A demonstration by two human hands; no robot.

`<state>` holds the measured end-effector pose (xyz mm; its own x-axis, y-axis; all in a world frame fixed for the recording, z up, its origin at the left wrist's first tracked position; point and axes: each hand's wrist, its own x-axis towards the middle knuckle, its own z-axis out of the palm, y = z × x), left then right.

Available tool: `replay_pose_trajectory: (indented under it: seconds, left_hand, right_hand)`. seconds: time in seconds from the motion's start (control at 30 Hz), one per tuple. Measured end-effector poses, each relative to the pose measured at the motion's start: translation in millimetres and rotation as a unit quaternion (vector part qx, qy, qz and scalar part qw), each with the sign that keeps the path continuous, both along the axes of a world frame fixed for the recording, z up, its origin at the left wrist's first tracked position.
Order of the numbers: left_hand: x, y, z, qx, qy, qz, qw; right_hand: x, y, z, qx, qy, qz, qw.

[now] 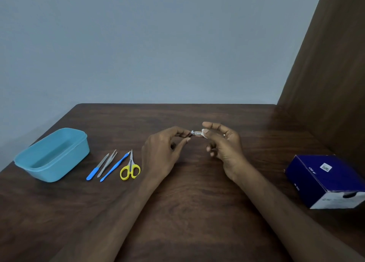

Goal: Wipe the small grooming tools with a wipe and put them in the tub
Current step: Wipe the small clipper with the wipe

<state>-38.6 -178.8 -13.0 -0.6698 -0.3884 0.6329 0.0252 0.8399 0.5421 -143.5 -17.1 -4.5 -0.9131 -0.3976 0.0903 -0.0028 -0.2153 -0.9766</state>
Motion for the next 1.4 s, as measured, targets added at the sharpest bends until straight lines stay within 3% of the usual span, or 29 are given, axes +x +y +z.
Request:
replay_pose_trajectory:
  seconds: [0.27,0.43,0.57,0.8,1.03,1.2,1.4]
  left_hand:
    - [1,3,3,-0.006,0.022,0.002,1.000]
    - [-1,2,3,0.125,0.021,-0.085,0.988]
    - [-4,1,3,0.179,0.036,-0.122,0.976]
    - [-3,-2,1,0.136,-0.004,-0.094,0.986]
    - [-2,-3,0,0.091,-0.010,-0.040,0.995]
    - [-1,0,2,0.086,-0.010,0.015,0.996]
    - [-3,-1,0,0.101,-0.028,0.012,0.994]
  right_hand:
    - [3,1,8,-0.007,0.005,0.030,1.000]
    - [1,4,9,-0.035,-0.065,0.016,0.997]
    - [-1,1,-1,0.004,-0.027,-0.004,1.000]
    - [2,0,3,-0.071,-0.031,0.099,0.992]
    - [4,1,5,-0.071,-0.032,0.098,0.992]
    - [3,3,0,-0.018,0.038,0.008,0.999]
    - [-1,6,-1,0.058,0.223,-0.065,0.971]
